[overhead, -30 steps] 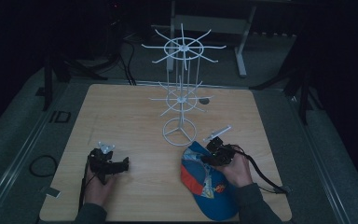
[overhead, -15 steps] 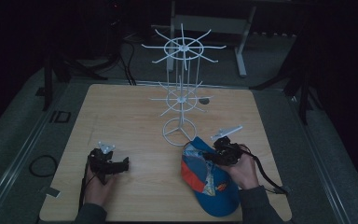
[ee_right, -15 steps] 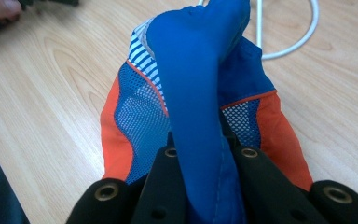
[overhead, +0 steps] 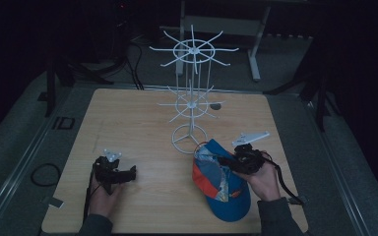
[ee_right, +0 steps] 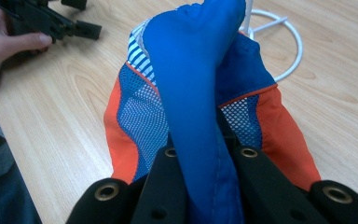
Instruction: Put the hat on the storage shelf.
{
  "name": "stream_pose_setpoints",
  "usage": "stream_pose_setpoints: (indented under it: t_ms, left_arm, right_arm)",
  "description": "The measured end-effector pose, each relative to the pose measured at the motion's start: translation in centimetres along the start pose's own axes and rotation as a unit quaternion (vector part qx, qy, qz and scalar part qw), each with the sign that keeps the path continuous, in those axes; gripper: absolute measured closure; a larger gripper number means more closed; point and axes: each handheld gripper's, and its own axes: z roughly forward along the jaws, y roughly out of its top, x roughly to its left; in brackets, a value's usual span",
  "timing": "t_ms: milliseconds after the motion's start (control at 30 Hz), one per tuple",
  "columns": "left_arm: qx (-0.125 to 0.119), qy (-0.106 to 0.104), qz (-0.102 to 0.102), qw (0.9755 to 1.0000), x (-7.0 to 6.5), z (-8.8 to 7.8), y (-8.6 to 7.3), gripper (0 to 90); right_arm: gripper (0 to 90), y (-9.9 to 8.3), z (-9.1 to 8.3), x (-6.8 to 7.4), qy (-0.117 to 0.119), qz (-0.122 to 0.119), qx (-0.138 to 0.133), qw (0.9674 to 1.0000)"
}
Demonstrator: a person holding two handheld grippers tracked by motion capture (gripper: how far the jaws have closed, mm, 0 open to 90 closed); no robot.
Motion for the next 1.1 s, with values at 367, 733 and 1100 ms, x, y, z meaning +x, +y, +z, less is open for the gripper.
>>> stream_pose_setpoints:
  t_ms: [367,733,1100]
  left_arm:
    - [0.001,-0.001,0.001,1.0000,0.0,0.0,0.0,3.5]
    - [-0.001,-0.001,0.000,1.0000,-0.1,0.0,0.0,3.5]
    - [-0.002,-0.002,0.001,1.0000,-0.1,0.0,0.0,3.5]
  right_arm:
    - [88.2,0.4,-1.3,0.1,-0.011,-0.005,-0.031,0.9995]
    - [88.2,1.0,-3.0,0.3,-0.019,-0.012,-0.062,0.9978]
    - [88.4,1.4,-4.3,0.5,-0.034,-0.022,-0.084,0.9957]
